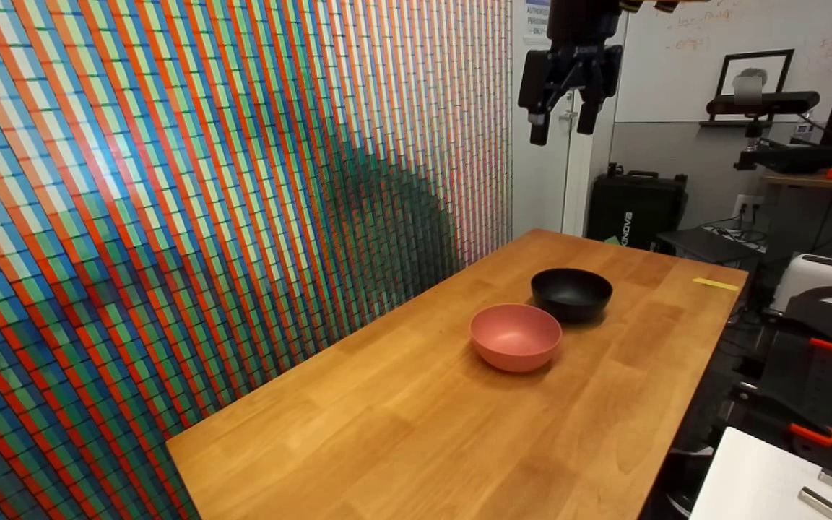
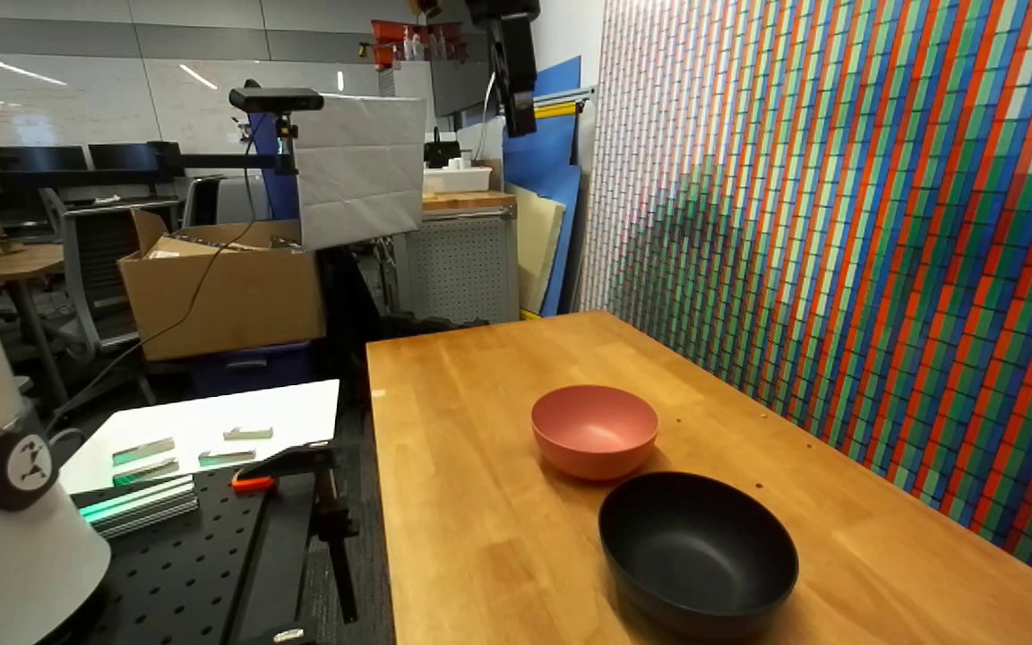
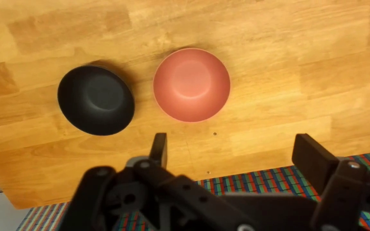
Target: Put the orange bowl in the black bowl
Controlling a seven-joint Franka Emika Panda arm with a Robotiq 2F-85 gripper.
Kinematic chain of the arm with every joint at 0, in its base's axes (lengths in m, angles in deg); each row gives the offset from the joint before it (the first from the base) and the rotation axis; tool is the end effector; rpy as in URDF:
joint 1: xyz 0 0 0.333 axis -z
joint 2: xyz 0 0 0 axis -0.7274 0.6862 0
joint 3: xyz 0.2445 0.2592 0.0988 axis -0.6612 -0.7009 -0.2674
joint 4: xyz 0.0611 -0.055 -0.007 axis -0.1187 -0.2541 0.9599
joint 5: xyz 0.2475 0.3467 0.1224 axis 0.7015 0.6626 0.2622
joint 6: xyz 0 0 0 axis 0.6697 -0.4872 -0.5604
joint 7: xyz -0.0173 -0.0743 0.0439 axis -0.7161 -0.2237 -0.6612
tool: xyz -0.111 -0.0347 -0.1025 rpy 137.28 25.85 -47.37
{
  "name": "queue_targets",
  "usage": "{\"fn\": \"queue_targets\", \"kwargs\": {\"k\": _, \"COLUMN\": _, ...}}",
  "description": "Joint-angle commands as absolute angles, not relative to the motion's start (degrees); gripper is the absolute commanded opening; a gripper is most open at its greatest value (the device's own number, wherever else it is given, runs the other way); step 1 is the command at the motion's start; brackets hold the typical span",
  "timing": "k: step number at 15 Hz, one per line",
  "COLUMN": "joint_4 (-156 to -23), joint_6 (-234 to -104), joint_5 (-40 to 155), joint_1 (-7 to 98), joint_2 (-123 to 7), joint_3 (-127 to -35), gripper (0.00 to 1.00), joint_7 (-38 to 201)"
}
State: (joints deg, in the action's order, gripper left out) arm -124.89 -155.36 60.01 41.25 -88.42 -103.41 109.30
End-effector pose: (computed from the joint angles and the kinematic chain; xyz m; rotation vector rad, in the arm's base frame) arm 0.4823 0.2181 0.4584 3.1020 -0.2254 0.2040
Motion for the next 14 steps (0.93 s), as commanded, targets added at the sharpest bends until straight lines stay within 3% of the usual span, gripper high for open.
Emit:
{"fn": "queue_targets", "kwargs": {"k": 1, "joint_4": -122.4, "joint_6": -158.7, "joint_5": 59.5, "joint_1": 39.8, "joint_2": -81.0, "joint_3": -102.7, "gripper": 1.00, "joint_7": 109.4}}
{"fn": "queue_targets", "kwargs": {"k": 14, "joint_4": -117.7, "joint_6": -163.0, "joint_5": 48.5, "joint_1": 33.2, "joint_2": -60.9, "joint_3": -98.0, "gripper": 1.00, "joint_7": 112.2}}
